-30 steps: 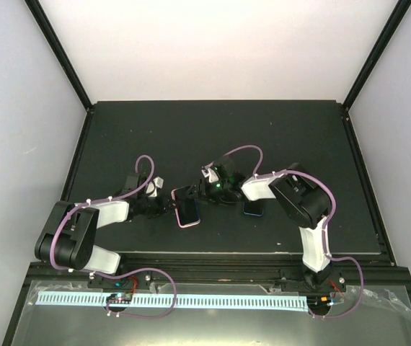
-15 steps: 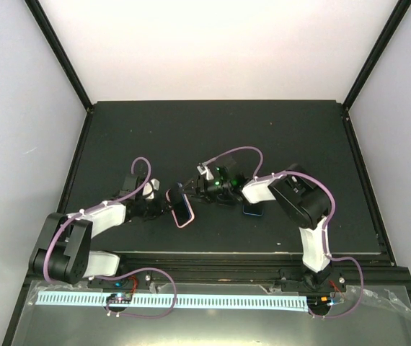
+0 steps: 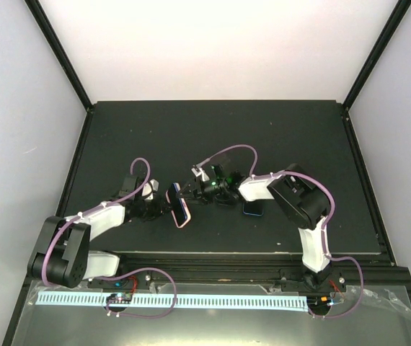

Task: Put the phone into the phone case

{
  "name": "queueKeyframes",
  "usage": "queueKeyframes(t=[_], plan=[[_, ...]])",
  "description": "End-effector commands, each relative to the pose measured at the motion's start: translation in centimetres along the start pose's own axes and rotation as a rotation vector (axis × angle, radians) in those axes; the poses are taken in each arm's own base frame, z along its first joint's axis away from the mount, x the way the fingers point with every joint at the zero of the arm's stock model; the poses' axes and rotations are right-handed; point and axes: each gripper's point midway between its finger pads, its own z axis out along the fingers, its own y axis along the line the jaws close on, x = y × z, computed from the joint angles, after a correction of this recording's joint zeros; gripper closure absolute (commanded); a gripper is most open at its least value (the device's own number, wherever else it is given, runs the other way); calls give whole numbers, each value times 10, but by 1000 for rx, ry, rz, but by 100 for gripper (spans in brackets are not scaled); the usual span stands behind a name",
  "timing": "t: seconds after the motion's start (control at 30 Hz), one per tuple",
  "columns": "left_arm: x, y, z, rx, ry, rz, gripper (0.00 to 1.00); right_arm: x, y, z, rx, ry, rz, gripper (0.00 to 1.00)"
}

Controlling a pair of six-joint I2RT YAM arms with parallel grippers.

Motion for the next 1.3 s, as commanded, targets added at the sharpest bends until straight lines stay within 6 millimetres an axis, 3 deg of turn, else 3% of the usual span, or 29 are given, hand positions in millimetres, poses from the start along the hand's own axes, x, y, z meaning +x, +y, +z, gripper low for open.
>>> queueKeyframes(t=[0.0, 0.1, 0.37, 0.6, 0.73, 0.87, 1.03, 1.27], plan=[[12, 8, 0, -32, 30, -7, 67, 10, 3, 11, 5, 76, -50, 49], [11, 7, 0, -26, 29, -9, 66, 10, -1, 13, 23, 85, -48, 51], [9, 3, 0, -17, 31, -1, 64, 8, -4, 15, 46, 84, -46, 69], [5, -1, -2, -15, 26, 6, 58, 5, -7, 13, 83, 67, -61, 96], [6, 1, -2, -20, 29, 6, 56, 4, -9, 12, 98, 56, -64, 96], [7, 3, 1, -23, 38, -1, 57, 1, -11, 11, 124, 41, -69, 87], [6, 0, -2, -12, 31, -3, 56, -4, -12, 8, 156, 19, -113, 96], [2, -39, -26, 166, 0, 45, 42, -9, 22, -26, 71, -76, -210, 99]])
